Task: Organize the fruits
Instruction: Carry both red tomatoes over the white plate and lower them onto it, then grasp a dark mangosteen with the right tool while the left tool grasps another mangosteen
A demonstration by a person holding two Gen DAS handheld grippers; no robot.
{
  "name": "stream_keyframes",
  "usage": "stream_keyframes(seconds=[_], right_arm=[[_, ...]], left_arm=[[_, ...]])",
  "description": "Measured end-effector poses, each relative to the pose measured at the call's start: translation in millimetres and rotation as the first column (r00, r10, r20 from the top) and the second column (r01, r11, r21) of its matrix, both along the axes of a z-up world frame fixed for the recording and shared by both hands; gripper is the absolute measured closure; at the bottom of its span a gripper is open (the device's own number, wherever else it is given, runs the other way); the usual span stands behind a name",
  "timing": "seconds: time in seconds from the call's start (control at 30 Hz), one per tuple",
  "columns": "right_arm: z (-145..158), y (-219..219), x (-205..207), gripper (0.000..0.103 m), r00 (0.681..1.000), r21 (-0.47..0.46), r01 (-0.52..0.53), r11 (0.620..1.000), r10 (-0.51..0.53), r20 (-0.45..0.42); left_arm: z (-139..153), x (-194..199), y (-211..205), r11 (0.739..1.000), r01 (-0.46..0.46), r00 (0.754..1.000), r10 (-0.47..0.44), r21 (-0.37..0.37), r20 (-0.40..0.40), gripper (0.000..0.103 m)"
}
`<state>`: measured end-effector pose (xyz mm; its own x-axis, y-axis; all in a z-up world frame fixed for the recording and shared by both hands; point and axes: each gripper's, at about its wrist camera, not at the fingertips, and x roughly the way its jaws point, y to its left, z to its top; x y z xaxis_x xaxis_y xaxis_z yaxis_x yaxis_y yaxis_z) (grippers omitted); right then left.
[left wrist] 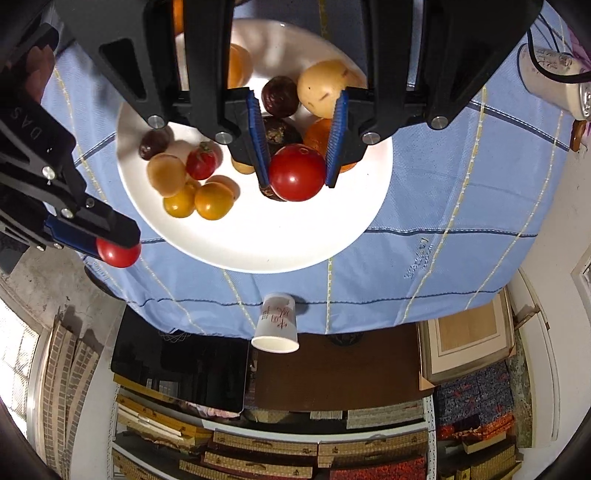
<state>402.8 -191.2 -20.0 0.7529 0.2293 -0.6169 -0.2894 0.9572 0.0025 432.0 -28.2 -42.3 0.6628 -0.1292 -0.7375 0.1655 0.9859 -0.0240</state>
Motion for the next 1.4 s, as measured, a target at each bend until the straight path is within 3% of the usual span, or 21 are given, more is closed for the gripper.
stream_keyframes(seconds=[0.1,0.17,0.4,0.5,0.67,0.77,0.9,1.1,1.2,1.33,1.4], right_arm=[[-11.1,6.0,10.8,0.074,1.000,-0.014,-0.013,1.000,0.013,-0.028],[-14.5,10.0,15.2,0.071,0.999,-0.033,-0.015,0.999,0.014,-0.035],[-3.4,2.2,-0.2,0.066,1.000,-0.014,-0.011,1.000,0.011,-0.013],[8.3,-7.6,-25.4,0.056,1.000,0.018,-0.011,1.000,0.010,0.005],[9.6,-21.5,-93.7,0.045,1.000,0.078,-0.018,0.997,0.019,-0.019],[-9.5,-15.3,-139.3,0.044,0.996,0.067,-0.059,0.996,0.063,-0.061],[-45.0,3.5,-176.6,0.044,0.988,0.022,-0.092,0.995,0.094,-0.123],[-78.3,25.2,-175.6,0.044,0.978,-0.009,-0.084,0.996,0.080,-0.194],[-89.8,33.4,-169.1,0.045,0.969,-0.033,-0.091,0.995,0.081,-0.232],[-94.7,37.1,-167.3,0.062,0.967,-0.037,-0.099,0.994,0.087,-0.240],[-92.7,34.5,-169.4,0.062,0.968,-0.026,-0.101,0.995,0.093,-0.233]], left_arm=[[-12.9,8.2,1.7,1.000,0.002,0.999,-0.002,-0.005,-0.032,0.066],[-16.2,8.7,3.7,1.000,-0.015,1.000,0.015,0.002,-0.023,0.045],[-1.6,-6.5,10.4,1.000,-0.025,1.000,0.026,-0.009,0.015,0.040],[13.1,-27.4,17.3,0.999,-0.028,0.999,0.029,-0.030,0.038,0.035],[33.2,-93.1,34.8,0.999,0.006,0.997,-0.002,-0.042,0.080,0.015],[28.0,-134.6,46.2,0.998,0.038,0.998,-0.034,-0.055,0.061,0.014],[0.1,-172.5,56.7,0.998,0.034,0.999,-0.033,-0.055,0.015,0.011],[-33.0,-188.4,68.8,0.992,-0.022,0.998,0.015,-0.121,-0.061,0.011],[-34.5,-194.0,65.1,0.997,-0.019,0.999,0.014,-0.080,-0.053,0.011],[-31.8,-195.0,58.3,0.999,-0.005,0.999,0.003,-0.048,-0.047,0.011],[-35.4,-194.2,54.0,1.000,0.005,0.998,-0.007,-0.030,-0.059,0.011]])
